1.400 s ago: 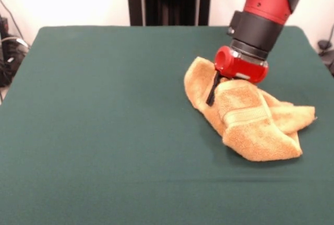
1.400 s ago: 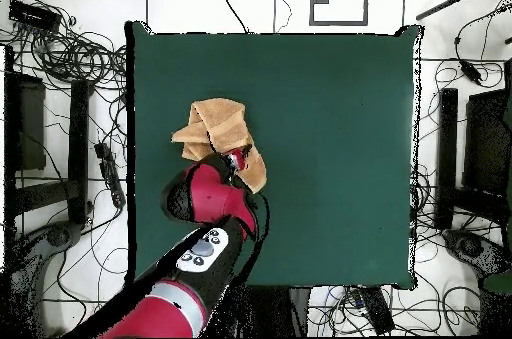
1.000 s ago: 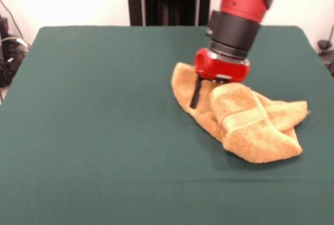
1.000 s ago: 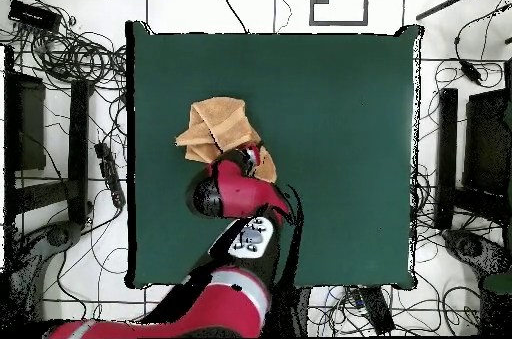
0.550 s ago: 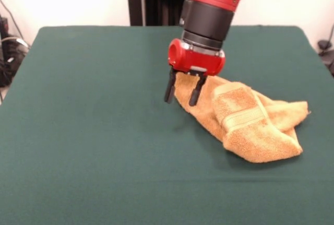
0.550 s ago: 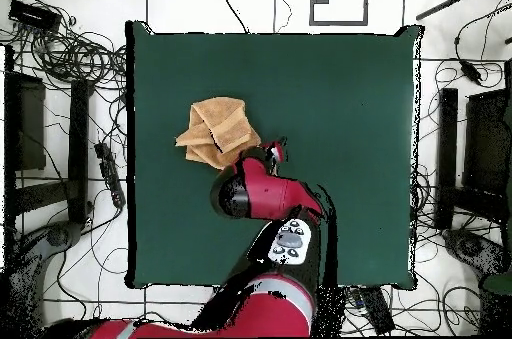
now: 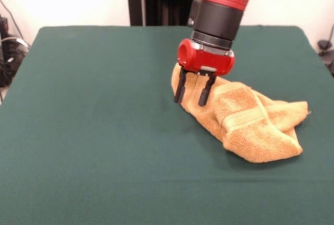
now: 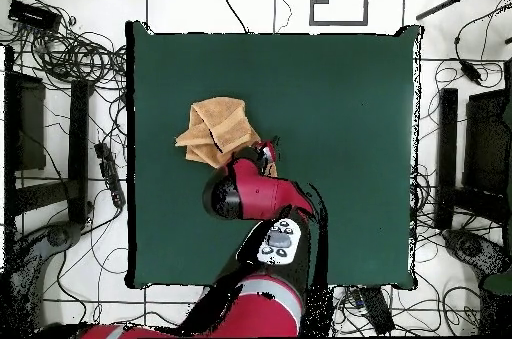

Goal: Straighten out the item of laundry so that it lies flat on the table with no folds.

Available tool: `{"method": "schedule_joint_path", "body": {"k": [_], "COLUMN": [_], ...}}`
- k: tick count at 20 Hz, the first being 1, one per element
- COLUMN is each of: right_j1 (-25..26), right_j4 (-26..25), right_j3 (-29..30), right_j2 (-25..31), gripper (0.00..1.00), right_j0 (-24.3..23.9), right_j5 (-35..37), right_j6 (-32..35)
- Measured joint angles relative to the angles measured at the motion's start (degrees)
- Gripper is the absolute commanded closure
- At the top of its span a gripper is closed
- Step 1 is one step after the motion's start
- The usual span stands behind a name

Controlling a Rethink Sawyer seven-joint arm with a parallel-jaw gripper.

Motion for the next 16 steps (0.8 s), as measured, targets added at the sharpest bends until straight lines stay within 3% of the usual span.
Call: {"method": "schedule_joint_path", "body": {"k": [16], "right_j1": [-1.34], "right_j4": [-0.01], "right_j3": [0.04], "right_j2": [0.24], "gripper": [0.0], "right_j0": [1.23], "right_j5": [0.01], "right_j6": [0.0]}}
